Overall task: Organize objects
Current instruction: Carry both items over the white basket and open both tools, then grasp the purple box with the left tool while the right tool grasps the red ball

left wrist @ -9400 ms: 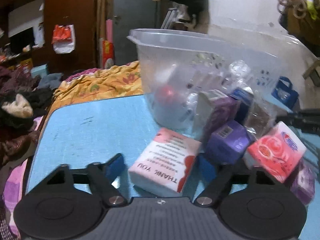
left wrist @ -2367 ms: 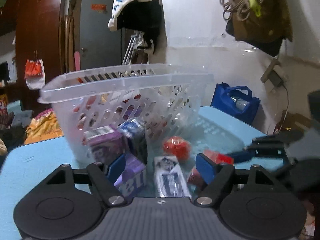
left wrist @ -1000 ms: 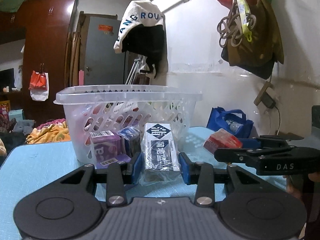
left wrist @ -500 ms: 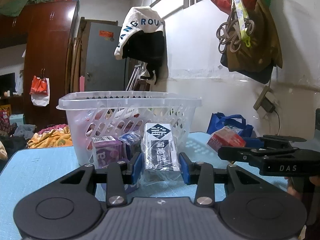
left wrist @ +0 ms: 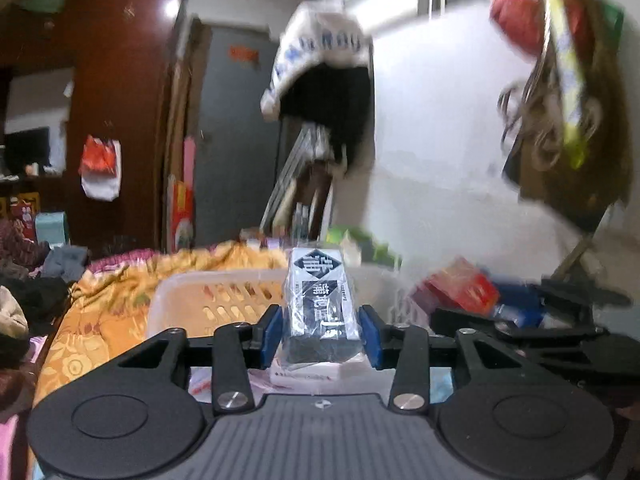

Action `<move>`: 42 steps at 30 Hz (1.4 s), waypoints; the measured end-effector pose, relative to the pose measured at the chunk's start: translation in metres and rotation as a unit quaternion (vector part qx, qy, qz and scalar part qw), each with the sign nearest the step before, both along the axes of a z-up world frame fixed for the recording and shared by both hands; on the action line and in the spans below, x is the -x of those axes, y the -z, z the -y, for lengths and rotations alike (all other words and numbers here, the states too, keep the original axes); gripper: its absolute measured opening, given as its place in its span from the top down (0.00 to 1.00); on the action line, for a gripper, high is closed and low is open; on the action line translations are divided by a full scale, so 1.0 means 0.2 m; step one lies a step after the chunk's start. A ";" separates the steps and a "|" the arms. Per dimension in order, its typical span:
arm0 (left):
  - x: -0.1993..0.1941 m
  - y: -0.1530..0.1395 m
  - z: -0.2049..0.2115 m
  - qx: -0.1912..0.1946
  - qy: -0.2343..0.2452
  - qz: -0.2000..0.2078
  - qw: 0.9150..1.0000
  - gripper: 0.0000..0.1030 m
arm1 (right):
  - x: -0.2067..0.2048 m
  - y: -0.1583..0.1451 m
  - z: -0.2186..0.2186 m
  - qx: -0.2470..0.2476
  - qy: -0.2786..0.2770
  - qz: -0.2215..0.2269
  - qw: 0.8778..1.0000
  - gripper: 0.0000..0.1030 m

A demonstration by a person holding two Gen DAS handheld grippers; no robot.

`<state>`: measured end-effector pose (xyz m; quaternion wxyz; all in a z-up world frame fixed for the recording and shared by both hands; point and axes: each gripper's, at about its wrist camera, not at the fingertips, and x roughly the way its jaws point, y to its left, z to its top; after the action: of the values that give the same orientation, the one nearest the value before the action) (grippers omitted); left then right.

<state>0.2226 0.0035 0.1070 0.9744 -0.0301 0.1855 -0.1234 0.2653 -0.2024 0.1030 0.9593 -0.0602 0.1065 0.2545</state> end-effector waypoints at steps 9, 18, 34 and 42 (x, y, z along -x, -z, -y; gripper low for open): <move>0.07 0.03 -0.06 0.010 -0.030 0.010 0.999 0.22 | -0.03 0.05 -0.01 0.022 0.035 0.013 0.999 0.00; 0.43 0.40 0.00 -0.048 -0.032 -0.033 0.998 0.12 | 0.16 0.32 0.12 0.016 0.018 -0.046 0.999 0.02; 0.25 0.61 0.06 -0.054 -0.032 -0.112 0.992 0.15 | -0.03 0.55 -0.02 0.021 -0.032 -0.187 0.982 0.56; 0.41 0.59 0.05 -0.062 -0.014 -0.056 0.996 0.41 | 0.06 0.51 0.12 -0.035 -0.015 -0.143 0.989 0.56</move>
<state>0.1412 -0.0070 -0.0107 0.9641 0.0208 0.2465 -0.0961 0.2532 -0.2258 0.0001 0.9319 0.0084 0.2325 0.2782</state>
